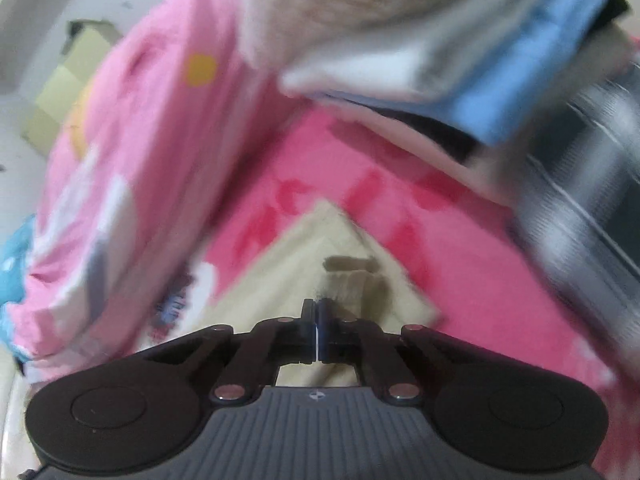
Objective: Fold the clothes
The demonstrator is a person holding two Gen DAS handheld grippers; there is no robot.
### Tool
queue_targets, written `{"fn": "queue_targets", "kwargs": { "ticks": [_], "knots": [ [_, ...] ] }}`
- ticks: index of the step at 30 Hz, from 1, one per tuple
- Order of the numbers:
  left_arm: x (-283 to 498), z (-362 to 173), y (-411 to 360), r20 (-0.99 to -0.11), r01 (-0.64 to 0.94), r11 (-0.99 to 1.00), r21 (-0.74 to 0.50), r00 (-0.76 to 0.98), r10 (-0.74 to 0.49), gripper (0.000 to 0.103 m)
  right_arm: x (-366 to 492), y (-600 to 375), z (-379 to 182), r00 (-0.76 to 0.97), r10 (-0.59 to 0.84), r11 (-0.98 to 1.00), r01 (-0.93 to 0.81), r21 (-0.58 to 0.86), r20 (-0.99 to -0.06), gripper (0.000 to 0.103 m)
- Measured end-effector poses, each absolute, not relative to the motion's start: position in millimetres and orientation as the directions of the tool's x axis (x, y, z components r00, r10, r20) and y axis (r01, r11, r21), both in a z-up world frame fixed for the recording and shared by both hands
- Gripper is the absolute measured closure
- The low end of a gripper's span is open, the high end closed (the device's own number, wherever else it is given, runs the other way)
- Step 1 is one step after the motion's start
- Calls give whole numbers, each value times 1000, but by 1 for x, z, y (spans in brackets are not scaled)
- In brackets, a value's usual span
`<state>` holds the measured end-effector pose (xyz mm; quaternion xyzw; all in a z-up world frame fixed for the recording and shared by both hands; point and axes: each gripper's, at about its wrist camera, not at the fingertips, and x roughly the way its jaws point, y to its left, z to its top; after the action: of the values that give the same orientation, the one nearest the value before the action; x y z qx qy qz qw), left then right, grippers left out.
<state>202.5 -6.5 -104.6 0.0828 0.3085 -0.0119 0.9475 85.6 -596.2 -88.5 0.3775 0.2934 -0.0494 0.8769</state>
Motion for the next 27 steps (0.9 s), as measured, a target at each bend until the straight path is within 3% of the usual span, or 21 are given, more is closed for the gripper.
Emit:
{"fn": "queue_targets", "kwargs": {
  "ticks": [6,10,12,15,27],
  "knots": [
    [202,-105,-6,-587,74,987,144,809,25,22,94,-600,-97,808,102,742,327,585,-581,103],
    [203,-104,-5,-587,74,987,142,809,24,22,80,-617,-113,806,184,665,319,675,-562,100],
    [203,-104,-6,-587,74,987,143,809,24,22,70,-617,-116,808,209,642,312,701,-551,94],
    [203,-104,-6,-586,74,987,145,810,25,22,59,-611,-115,813,244,638,275,719,-528,77],
    [203,-104,-7,-587,72,986,152,809,31,21,86,-584,-112,752,255,738,255,625,-608,59]
  ]
}}
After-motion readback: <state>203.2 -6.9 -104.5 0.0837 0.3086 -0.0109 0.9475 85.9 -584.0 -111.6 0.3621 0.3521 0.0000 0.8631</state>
